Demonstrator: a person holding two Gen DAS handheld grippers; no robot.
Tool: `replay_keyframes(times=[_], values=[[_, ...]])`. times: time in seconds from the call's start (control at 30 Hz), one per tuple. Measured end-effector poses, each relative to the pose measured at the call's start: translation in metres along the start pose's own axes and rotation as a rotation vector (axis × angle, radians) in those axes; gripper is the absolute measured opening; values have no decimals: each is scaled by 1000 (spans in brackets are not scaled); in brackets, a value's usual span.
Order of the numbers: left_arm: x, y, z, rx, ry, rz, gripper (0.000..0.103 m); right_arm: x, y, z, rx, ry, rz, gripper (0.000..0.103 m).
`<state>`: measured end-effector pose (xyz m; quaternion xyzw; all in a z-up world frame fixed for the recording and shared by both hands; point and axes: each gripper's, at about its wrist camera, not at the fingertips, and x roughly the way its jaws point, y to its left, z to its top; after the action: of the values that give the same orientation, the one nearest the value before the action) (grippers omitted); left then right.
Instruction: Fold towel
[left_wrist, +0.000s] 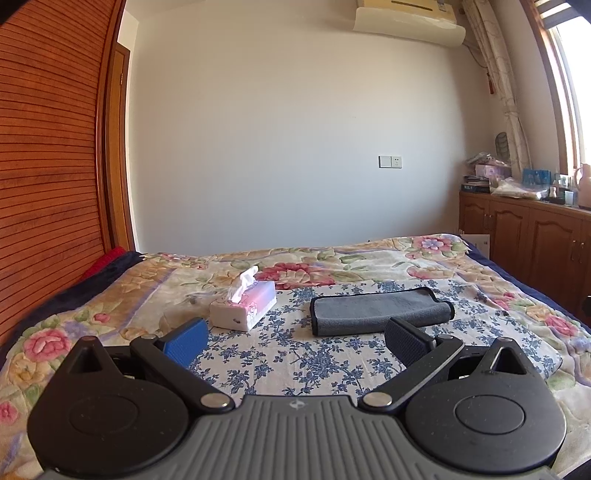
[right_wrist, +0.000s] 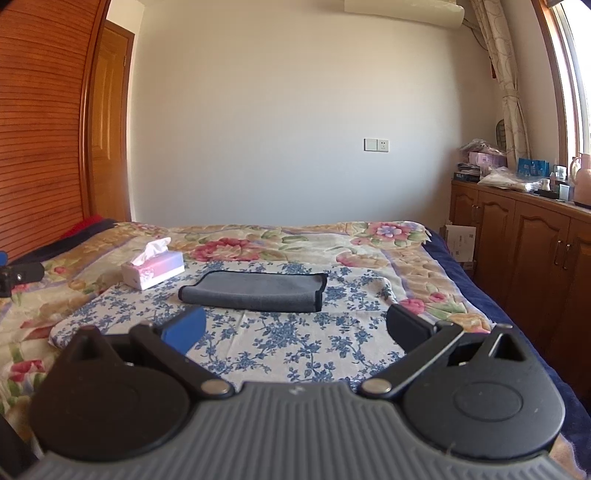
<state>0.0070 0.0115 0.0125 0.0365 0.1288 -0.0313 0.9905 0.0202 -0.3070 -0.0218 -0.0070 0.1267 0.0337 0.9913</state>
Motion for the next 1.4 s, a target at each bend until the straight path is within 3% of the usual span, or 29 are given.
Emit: replay_keyframes(times=[1.4], values=[[1,-1,-1,11,3,-2,103,2,-1,-1,4,8,-7,103]])
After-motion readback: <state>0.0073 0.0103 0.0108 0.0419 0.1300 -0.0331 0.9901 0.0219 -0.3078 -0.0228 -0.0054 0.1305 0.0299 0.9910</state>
